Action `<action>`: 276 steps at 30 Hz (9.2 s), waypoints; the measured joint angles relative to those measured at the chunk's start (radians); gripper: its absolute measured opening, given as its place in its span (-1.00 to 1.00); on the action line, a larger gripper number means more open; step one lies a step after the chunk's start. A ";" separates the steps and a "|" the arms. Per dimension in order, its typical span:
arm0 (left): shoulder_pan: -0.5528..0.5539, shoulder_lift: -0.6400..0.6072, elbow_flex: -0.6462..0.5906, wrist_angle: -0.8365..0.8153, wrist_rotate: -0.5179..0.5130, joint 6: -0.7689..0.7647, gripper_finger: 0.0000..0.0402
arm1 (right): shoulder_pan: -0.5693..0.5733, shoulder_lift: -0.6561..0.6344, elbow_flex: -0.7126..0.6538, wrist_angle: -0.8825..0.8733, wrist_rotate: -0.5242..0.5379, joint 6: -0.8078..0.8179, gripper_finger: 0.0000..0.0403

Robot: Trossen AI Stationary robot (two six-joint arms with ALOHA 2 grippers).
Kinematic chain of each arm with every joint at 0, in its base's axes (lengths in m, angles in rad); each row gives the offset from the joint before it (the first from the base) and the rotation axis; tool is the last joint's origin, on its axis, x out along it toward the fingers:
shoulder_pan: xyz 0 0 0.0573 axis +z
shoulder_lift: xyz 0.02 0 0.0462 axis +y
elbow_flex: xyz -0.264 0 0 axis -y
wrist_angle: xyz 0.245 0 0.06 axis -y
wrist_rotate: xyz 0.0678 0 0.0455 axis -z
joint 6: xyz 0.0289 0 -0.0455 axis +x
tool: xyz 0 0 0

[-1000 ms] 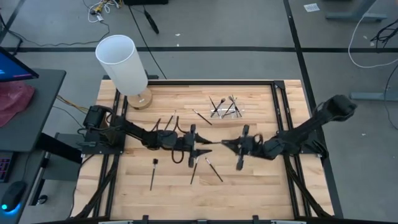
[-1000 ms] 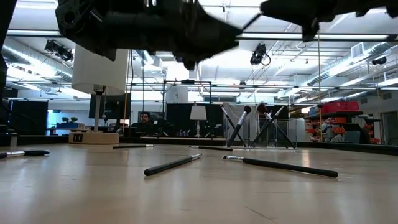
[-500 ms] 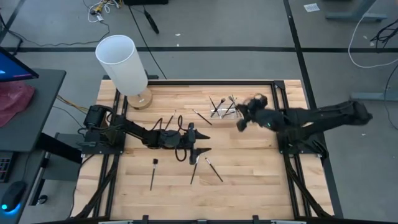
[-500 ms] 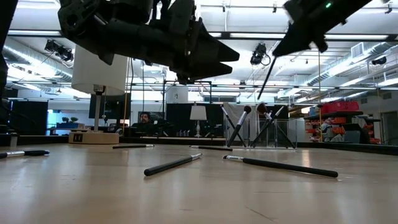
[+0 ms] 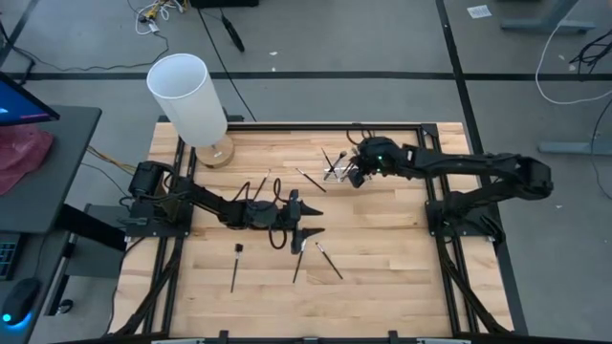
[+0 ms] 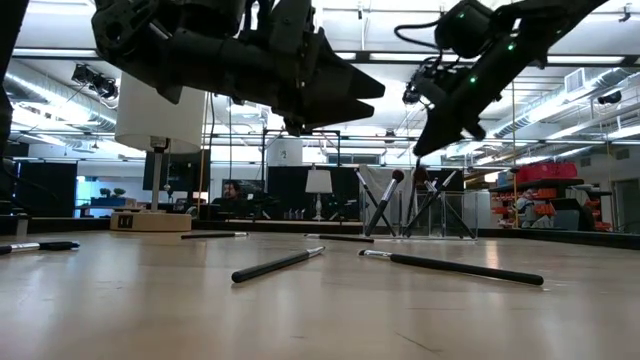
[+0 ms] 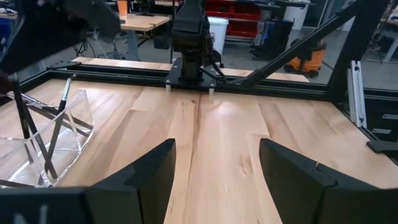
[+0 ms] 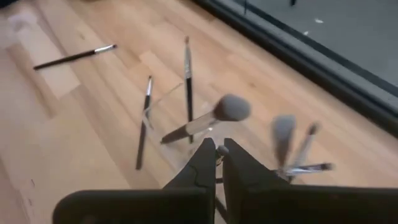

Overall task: Put items in baskets/containers
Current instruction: Put the black eyeshadow brush into the transparent organizer

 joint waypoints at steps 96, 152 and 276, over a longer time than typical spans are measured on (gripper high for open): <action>0.077 -0.355 0.002 -1.027 -0.460 -0.310 0.16 | 0.775 -0.089 -0.497 0.887 0.197 0.210 -0.41; 0.367 -0.031 -0.367 -0.324 -0.222 -0.340 -0.93 | 0.813 0.176 -0.517 1.196 0.364 0.233 -0.47; -0.138 -0.118 -0.017 -0.355 -0.169 -0.033 0.11 | 0.701 0.259 -0.514 1.169 0.258 -0.116 -0.99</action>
